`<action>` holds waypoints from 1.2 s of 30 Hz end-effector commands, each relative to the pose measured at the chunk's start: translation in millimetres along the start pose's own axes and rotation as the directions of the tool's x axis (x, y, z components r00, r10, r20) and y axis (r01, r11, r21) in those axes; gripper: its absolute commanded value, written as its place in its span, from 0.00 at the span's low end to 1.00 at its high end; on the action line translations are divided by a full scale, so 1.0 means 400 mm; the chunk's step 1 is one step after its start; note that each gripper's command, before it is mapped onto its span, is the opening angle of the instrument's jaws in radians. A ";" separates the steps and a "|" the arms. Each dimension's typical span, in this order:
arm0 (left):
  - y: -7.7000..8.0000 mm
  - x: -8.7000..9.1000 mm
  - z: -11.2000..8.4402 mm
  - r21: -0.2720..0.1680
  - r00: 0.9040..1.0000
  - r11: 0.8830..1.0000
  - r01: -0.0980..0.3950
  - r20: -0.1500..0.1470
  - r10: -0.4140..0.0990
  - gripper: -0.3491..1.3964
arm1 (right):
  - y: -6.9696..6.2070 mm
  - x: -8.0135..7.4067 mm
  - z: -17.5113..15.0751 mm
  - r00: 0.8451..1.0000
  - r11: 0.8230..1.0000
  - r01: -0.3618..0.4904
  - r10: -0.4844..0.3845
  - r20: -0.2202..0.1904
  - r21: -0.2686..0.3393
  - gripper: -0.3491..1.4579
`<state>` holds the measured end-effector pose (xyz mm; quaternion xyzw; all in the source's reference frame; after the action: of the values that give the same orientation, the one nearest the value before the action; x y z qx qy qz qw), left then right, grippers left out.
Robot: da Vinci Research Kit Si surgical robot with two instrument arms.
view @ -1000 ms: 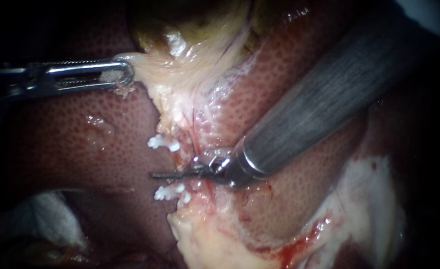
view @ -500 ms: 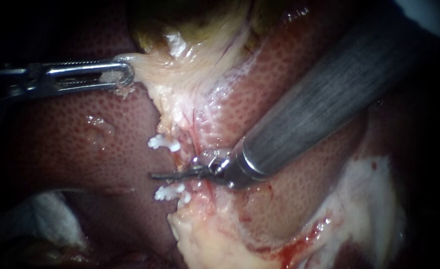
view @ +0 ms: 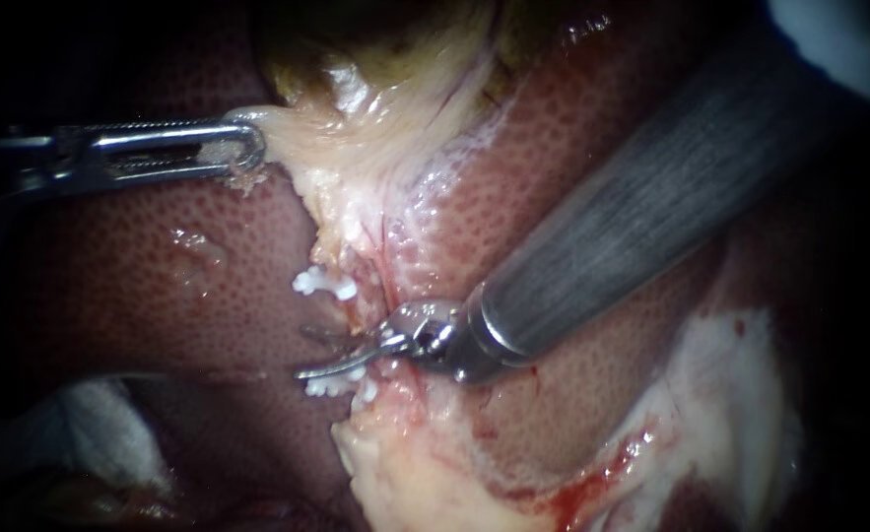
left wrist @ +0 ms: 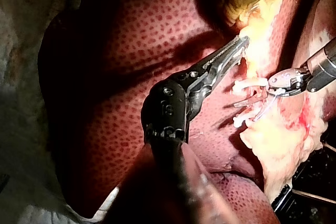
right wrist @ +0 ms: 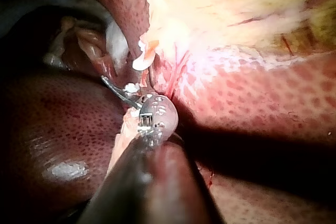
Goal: Go back from the cut left tube
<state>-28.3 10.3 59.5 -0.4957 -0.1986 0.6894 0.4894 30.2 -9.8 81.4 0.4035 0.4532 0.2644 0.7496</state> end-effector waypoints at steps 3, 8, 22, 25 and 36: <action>-0.0002 0.0000 0.0000 0.000 1.000 1.000 0.000 0.000 0.000 0.00 | -0.0009 -0.0005 -0.0009 1.000 1.000 0.030 -0.030 0.002 0.001 0.98; -0.0005 0.0000 0.0001 0.000 1.000 1.000 0.000 0.000 0.000 0.00 | -0.0043 -0.0030 -0.0058 0.985 0.985 0.175 -0.175 0.007 -0.001 0.98; -0.0013 -0.0001 0.0005 0.000 1.000 1.000 0.000 0.000 0.000 0.00 | -0.0103 0.0015 -0.0442 0.939 0.933 0.341 -0.343 0.009 -0.112 0.98; -0.0013 -0.0001 0.0006 0.001 1.000 1.000 0.000 0.000 0.000 0.00 | -0.0115 0.0028 -0.0521 0.932 0.922 0.360 -0.361 0.017 -0.142 0.98; -0.0015 -0.0008 0.0013 0.002 1.000 1.000 -0.001 -0.001 0.001 0.00 | -0.0185 0.0080 -0.0651 0.915 0.891 0.399 -0.403 0.028 -0.216 0.98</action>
<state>-28.5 10.4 60.4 -0.4958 -0.1977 0.6894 0.4897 8.6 -1.8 66.6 0.2119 0.5017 0.1554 0.8242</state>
